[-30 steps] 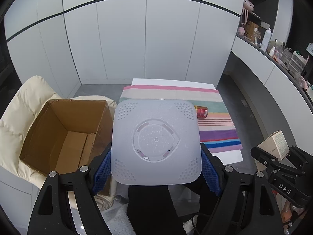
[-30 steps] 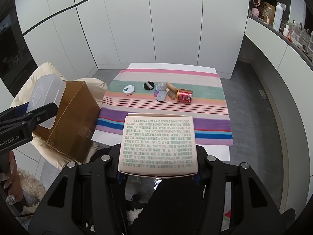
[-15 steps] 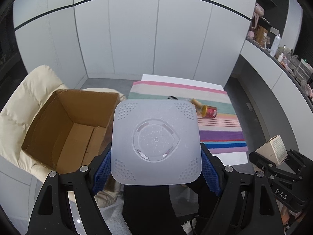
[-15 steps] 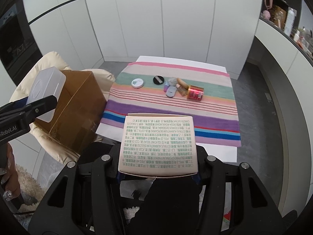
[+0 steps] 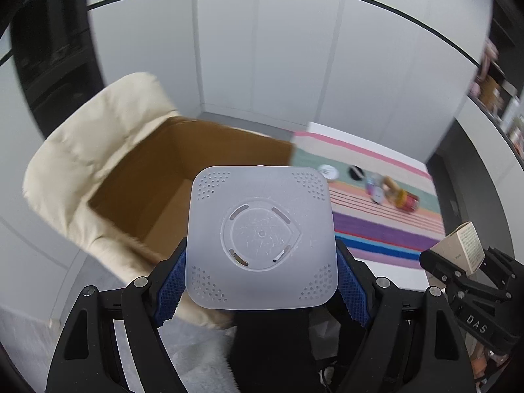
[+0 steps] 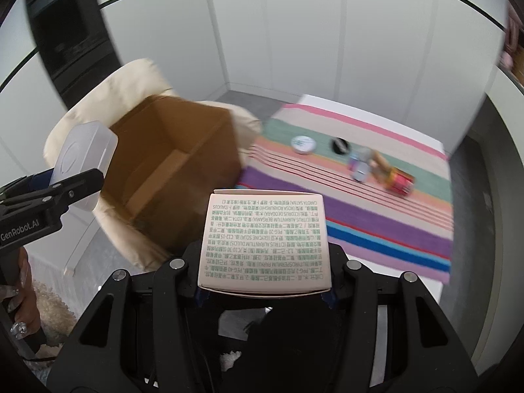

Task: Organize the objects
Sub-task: 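Carry the clear case and beige box over the cardboard box, then open both tools to drop the case and box into the cardboard box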

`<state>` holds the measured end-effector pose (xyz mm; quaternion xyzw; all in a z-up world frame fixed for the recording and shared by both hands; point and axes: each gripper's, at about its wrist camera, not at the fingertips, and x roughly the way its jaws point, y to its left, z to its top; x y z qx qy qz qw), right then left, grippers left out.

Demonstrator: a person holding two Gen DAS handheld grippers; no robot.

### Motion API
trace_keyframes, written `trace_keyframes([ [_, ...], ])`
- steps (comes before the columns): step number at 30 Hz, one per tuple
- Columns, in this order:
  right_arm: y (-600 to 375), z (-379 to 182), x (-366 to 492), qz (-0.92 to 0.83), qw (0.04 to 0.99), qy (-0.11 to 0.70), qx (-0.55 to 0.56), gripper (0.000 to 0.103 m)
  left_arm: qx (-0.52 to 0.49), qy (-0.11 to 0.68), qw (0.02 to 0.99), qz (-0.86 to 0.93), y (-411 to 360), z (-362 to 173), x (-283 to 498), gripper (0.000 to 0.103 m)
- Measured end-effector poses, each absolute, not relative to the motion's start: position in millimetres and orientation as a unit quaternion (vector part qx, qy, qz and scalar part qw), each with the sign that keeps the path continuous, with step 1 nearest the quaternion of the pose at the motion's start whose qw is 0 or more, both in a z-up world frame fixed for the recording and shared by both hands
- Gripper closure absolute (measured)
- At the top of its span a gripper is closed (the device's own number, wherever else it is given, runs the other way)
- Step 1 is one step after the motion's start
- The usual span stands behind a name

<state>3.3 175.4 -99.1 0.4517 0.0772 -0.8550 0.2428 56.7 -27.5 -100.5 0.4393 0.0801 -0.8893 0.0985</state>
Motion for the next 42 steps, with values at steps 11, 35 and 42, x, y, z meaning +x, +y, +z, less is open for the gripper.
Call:
trace_keyframes([
  [11, 79, -102, 5, -0.832, 0.323, 0.138, 0.43, 0.049, 0.441, 0.119, 0.155, -0.876, -90, -111, 66, 0.021],
  [35, -42, -163, -63, -0.789, 0.361, 0.189, 0.46, 0.049, 0.481, 0.173, 0.188, -0.838, -171, -175, -1, 0.021],
  [42, -65, -184, -82, -0.786, 0.357, 0.194, 0.465, 0.038, 0.494, 0.18, 0.204, -0.826, -190, -195, -20, 0.02],
])
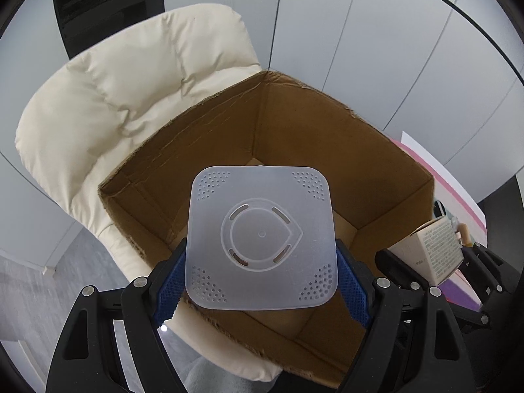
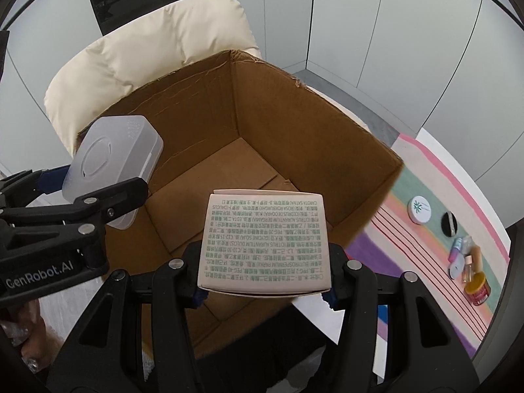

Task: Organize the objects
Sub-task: 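Open both tools to drop the case and box into the cardboard box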

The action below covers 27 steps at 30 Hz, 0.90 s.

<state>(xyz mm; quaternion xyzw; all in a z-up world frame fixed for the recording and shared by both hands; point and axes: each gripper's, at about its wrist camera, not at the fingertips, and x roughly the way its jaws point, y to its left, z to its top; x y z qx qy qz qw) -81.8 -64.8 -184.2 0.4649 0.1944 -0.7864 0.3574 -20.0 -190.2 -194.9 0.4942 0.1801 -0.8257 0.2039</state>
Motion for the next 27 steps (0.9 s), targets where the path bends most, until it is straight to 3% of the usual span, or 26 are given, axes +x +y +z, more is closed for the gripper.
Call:
trace_keyframes([
  [1, -66, -186, -85, -0.787, 0.351, 0.196, 0.467, 0.01, 0.501, 0.186, 0.207, -0.819, -194, -198, -21, 0.019],
  [2, -66, -188, -86, -0.789, 0.347, 0.197, 0.467, 0.0, 0.511, 0.197, 0.211, -0.81, -198, -202, -22, 0.019],
  [11, -59, -199, -96, -0.785, 0.355, 0.156, 0.482, 0.0, 0.506, 0.218, 0.211, -0.808, -208, -209, -16, 0.016],
  [27, -34, -190, -97, -0.797, 0.336, 0.135, 0.483, 0.0, 0.496, 0.187, 0.22, -0.819, -196, -193, -6, 0.016],
])
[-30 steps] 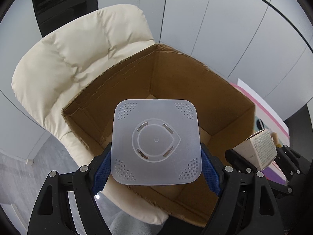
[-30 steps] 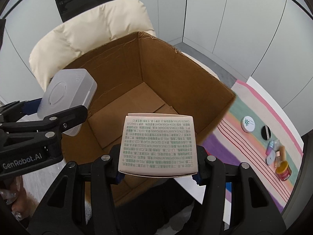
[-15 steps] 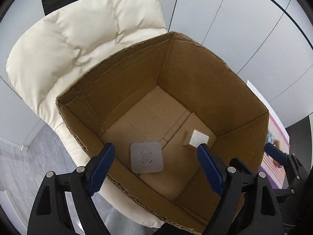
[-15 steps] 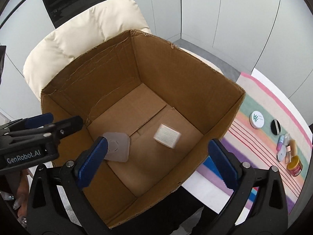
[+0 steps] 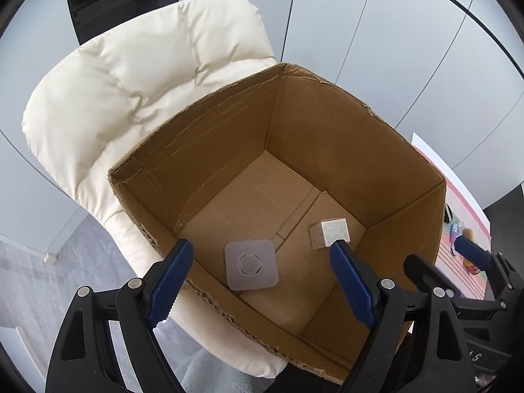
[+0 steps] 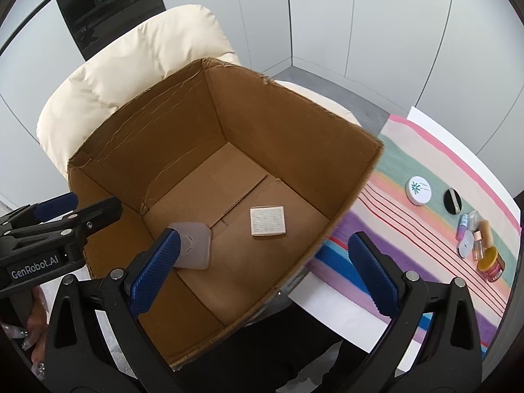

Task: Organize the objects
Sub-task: 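Open both tools to drop the case and box into the cardboard box, then withdraw both tools from the cardboard box back toward the cloth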

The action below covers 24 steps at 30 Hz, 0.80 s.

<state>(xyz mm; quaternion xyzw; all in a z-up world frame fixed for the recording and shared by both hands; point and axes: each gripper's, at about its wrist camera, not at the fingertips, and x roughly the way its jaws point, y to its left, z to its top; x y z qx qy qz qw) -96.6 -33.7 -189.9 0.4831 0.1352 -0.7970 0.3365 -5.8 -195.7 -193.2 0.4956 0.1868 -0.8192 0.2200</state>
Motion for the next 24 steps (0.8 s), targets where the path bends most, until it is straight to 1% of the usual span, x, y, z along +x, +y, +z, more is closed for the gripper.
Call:
trace_keyframes([
  [12, -3, -162, -76, -0.81, 0.33, 0.124, 0.469, 0.0, 0.483, 0.179, 0.219, -0.828, -182, -166, 24, 0.016],
  [24, 37, -138, -44, -0.817, 0.32, 0.112, 0.467, 0.0, 0.485, 0.165, 0.209, -0.833, -157, -154, 63, 0.016],
])
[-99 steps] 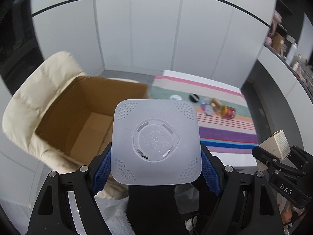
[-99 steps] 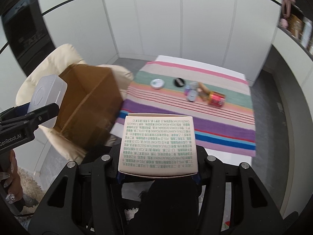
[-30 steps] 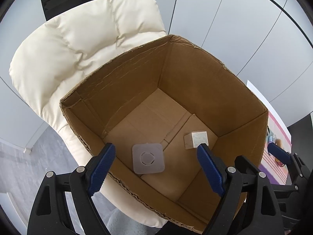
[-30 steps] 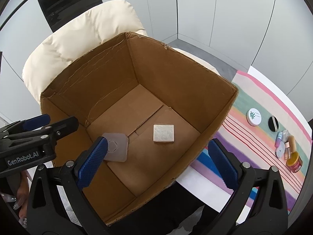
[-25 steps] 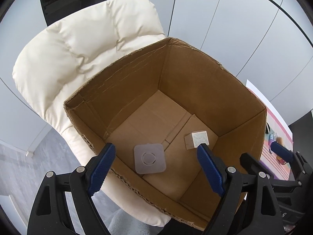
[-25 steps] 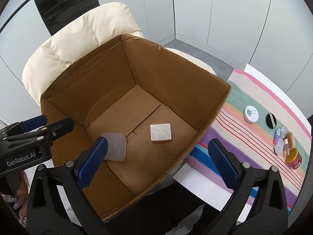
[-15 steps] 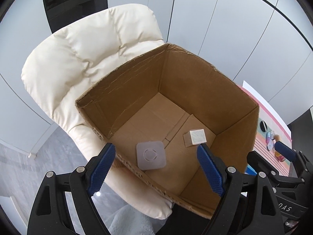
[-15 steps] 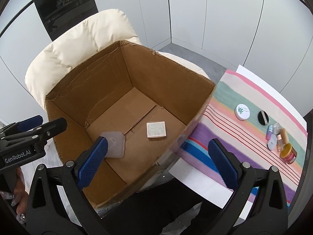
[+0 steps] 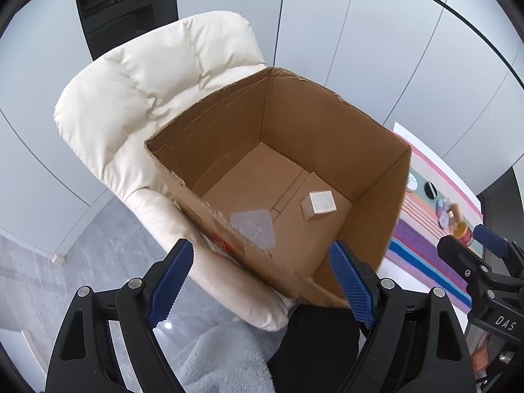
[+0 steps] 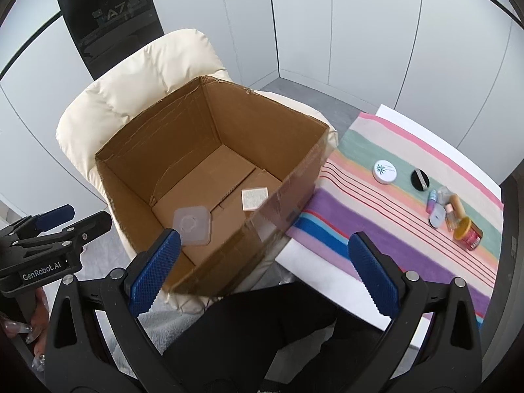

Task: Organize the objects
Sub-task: 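Withdraw both tools from the cardboard box back toward the cloth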

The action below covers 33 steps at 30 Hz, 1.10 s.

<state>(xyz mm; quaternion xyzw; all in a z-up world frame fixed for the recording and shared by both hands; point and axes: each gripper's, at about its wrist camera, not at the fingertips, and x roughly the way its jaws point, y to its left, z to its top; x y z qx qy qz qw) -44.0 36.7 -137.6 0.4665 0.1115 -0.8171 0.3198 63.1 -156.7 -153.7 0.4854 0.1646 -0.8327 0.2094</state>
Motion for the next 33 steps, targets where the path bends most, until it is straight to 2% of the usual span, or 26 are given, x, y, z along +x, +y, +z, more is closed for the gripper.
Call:
trace_keyframes([
  [19, 91, -125, 11, -0.822, 0.309, 0.097, 0.468, 0.0, 0.494, 0.147, 0.178, -0.838, -112, -142, 106, 0.016],
  [33, 130, -112, 12, -0.842, 0.28, 0.064, 0.457, 0.0, 0.484, 0.122, 0.154, -0.853, -81, -126, 92, 0.016],
])
